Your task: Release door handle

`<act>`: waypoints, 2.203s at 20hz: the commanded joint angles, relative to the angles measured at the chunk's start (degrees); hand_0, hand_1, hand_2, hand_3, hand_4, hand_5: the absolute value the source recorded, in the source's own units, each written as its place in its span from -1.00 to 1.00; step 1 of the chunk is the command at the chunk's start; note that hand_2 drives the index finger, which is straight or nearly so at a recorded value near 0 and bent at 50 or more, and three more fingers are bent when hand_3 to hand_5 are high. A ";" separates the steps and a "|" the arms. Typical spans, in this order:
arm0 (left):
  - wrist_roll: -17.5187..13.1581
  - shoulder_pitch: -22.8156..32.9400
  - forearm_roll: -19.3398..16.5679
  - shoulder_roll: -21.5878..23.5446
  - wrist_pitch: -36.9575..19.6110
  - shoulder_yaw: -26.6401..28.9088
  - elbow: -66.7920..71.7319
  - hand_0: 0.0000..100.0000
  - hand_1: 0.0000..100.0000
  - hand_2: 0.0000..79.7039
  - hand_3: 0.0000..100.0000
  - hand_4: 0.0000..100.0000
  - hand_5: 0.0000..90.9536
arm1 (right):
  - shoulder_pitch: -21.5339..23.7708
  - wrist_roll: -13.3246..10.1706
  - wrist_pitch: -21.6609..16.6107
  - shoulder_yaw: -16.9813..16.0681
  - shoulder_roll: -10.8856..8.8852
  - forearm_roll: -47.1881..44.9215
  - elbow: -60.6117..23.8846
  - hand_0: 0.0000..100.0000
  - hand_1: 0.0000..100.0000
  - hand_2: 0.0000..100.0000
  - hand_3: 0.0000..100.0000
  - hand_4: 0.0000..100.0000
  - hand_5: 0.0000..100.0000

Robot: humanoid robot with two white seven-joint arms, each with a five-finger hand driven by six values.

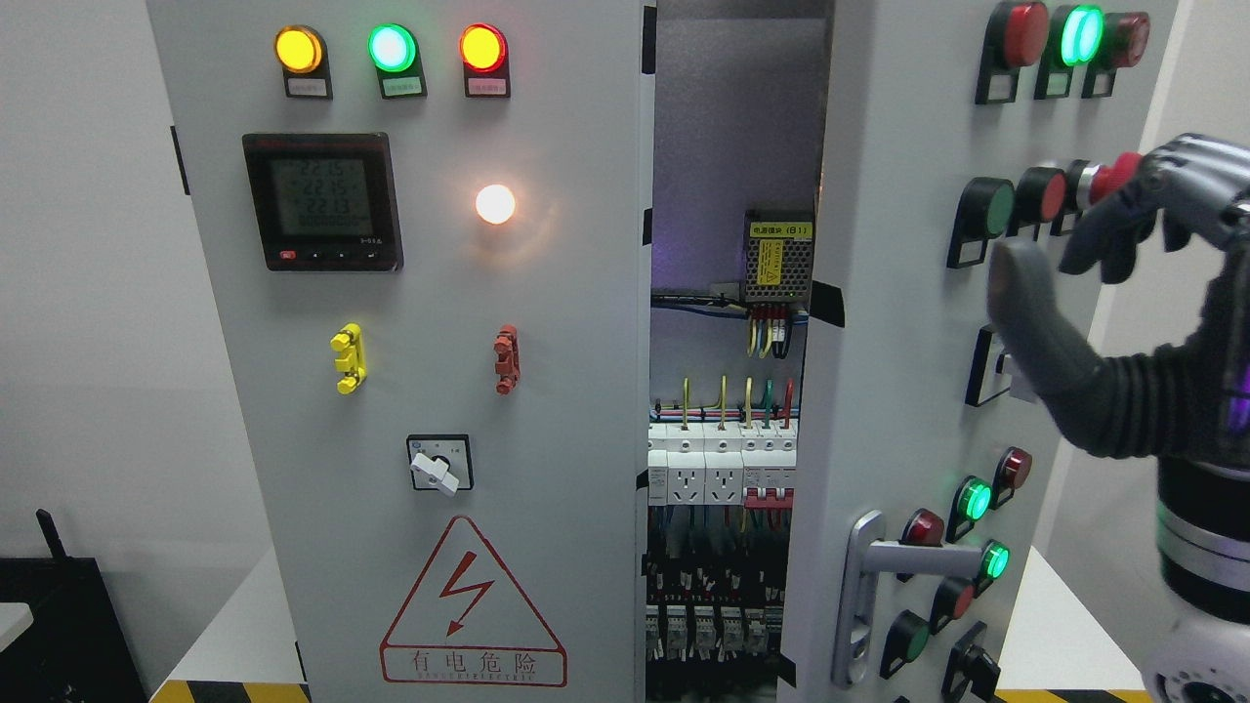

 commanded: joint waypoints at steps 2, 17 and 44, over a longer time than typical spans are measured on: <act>-0.04 -0.18 0.00 0.00 0.02 0.09 0.53 -0.76 -0.22 -1.00 -1.00 -1.00 -1.00 | 17.88 -0.44 -0.03 -26.00 1.26 -0.55 0.36 -0.07 -0.29 0.58 1.00 0.95 0.99; -0.04 -0.18 0.00 0.00 0.02 0.09 0.53 -0.76 -0.22 -1.00 -1.00 -1.00 -1.00 | 50.51 -1.67 -8.20 -33.94 18.93 -12.58 21.17 0.05 -0.31 0.59 1.00 0.99 1.00; -0.04 -0.09 0.00 0.00 0.02 0.09 0.53 -0.76 -0.22 -1.00 -1.00 -1.00 -1.00 | 55.36 14.23 -18.40 -34.64 31.23 -17.43 85.51 0.11 -0.48 -0.42 -0.02 -0.15 -0.09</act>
